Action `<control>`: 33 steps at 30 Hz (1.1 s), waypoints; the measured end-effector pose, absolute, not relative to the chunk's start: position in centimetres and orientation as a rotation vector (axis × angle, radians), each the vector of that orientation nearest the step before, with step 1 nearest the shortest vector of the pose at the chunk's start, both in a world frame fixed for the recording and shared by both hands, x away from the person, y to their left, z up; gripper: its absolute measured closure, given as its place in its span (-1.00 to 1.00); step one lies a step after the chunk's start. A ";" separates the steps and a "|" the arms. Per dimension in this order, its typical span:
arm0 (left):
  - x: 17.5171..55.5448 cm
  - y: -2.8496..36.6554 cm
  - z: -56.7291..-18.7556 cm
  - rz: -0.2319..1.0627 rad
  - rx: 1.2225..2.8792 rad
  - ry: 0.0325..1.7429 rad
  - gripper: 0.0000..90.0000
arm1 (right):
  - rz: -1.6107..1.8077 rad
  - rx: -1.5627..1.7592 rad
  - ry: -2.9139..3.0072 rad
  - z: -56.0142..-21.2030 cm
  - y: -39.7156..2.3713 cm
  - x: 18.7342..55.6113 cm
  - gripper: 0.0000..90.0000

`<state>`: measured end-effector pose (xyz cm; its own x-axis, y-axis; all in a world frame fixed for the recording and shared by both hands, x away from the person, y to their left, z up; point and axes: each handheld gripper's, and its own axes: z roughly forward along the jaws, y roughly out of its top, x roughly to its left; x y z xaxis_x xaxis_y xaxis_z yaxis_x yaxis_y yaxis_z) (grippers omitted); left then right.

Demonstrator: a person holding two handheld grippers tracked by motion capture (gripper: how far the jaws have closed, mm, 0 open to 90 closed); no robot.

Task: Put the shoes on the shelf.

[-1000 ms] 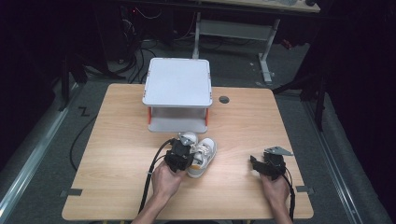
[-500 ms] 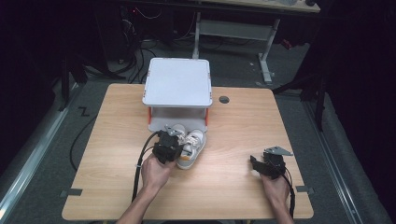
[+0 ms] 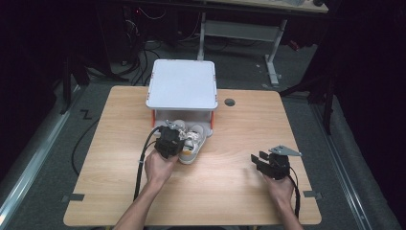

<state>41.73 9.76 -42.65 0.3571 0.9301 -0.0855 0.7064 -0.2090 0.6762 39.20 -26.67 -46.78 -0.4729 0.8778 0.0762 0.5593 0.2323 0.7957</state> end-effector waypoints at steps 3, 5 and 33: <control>42.4 9.7 -42.9 0.472 1.983 1.431 0.84 | 1.168 1.301 2.131 -46.0 -26.1 39.5 0.30; 43.0 9.8 -43.1 0.481 1.978 1.443 0.84 | 1.224 1.282 2.141 -45.3 -25.5 39.9 0.31; 47.6 9.6 -43.9 0.571 1.882 1.546 0.83 | 1.440 1.045 2.164 -36.2 -16.9 45.5 0.59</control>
<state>47.58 9.62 -43.88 0.2176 0.9742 -0.0591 0.7018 -0.1141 0.7032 45.47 -16.93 -36.20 -0.6723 0.7314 0.1148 0.3883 0.2163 0.8958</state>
